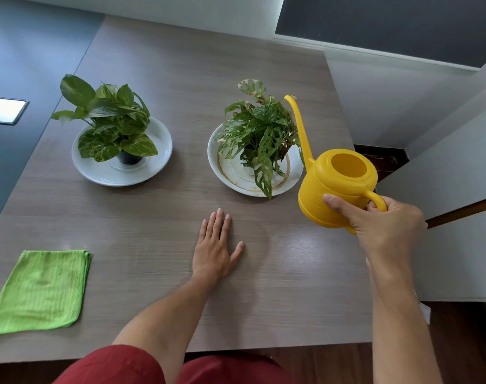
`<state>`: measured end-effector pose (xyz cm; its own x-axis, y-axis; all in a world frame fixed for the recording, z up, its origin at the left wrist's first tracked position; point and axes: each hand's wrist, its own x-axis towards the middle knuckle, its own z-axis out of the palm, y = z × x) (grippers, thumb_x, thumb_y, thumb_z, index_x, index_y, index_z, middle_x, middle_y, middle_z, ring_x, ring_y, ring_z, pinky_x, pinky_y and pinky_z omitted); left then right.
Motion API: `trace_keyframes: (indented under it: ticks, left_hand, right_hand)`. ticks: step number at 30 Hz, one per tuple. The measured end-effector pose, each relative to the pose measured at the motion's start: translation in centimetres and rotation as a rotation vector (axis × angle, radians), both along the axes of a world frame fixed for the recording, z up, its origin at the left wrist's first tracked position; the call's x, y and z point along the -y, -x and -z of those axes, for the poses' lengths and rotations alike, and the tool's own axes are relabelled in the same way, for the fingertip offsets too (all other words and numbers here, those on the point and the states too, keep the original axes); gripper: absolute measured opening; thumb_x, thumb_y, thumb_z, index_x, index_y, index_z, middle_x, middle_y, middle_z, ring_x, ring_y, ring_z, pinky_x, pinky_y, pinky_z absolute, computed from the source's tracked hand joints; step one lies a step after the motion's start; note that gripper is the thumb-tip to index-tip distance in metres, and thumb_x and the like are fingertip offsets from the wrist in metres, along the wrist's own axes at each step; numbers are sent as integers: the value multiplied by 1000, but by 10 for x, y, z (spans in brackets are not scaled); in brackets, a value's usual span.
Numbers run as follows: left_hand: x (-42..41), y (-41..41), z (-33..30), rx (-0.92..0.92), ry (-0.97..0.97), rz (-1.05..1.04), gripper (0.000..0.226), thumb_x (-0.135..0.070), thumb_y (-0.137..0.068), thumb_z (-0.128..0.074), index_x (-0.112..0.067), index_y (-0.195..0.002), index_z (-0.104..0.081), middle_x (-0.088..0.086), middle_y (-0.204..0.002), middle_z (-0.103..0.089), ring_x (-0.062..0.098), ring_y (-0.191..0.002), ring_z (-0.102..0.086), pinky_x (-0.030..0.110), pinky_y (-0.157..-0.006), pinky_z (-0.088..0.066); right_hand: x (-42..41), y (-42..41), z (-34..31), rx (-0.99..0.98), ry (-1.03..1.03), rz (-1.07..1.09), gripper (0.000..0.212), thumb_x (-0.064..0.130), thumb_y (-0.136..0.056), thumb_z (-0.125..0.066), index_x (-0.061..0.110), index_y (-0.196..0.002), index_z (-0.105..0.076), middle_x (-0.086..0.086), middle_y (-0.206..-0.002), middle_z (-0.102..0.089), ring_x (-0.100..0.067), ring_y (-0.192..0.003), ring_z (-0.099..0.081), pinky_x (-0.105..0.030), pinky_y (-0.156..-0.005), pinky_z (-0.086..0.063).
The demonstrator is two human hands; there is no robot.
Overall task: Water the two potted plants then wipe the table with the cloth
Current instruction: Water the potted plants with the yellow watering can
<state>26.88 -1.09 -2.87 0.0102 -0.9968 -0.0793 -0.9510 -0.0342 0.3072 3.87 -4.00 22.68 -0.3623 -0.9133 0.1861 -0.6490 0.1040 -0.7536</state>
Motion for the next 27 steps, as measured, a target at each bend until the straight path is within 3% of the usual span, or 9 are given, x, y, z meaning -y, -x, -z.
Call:
trace_keyframes:
  ticks: [7,27]
  left_hand:
    - [0,0,1,9,0,0,82,-66,-98,-20,-15,-160,-4,7,-168,5,19,-154,10,40,-126,3]
    - [1,0,2,-2,9,1,82,-65,-97,-20,-14,-160,-8,8,-168,3,20,-154,8,41,-126,2]
  right_hand:
    - [-3,2,2,6,5,9,87,85,-43,-76,3,-69,-66,-13,-70,-71,-35,-70,-69,-55,-62,-60]
    - [-14,2,-3,-26,37,15,73,70,-49,-83,2,-60,-59,-14,-62,-66,-37,-64,-65,-52,-57,-58]
